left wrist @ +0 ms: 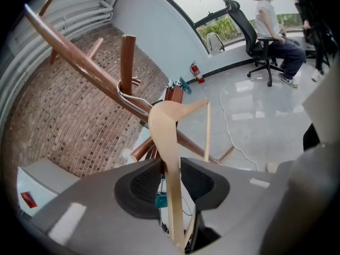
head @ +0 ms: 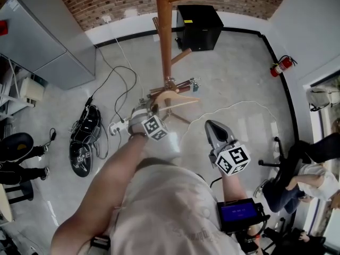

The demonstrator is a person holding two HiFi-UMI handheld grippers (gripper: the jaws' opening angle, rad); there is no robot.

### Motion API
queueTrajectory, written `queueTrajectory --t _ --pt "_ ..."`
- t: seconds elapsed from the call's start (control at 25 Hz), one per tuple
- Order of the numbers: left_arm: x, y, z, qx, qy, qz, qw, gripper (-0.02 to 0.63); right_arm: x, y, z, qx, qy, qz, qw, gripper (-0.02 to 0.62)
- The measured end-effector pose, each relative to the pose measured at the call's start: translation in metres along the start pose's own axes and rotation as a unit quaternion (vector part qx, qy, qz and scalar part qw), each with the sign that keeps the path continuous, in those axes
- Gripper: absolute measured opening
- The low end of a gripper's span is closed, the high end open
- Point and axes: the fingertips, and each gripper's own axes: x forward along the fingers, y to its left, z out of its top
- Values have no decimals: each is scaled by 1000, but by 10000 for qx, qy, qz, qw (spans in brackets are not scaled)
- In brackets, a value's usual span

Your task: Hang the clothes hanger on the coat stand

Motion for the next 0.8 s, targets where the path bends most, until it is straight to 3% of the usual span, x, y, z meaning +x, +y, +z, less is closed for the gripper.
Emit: queueTrajectory --t 0.28,0.44,0.64,0.8 --pt "-23 -9 3 -473 -231 -353 9980 137 -5 -3 -1 128 -46 21 9999 14" --pt "-32 18 4 -882 -466 -302 9946 135 20 -11 9 132 -303 169 9993 14" --pt "-76 13 10 -1575 -1024 -657 9800 126 24 -2 -5 375 -260 77 9989 14" --pt "-100 20 15 -1920 -1377 -730 9689 107 29 1 0 324 -276 45 9991 14"
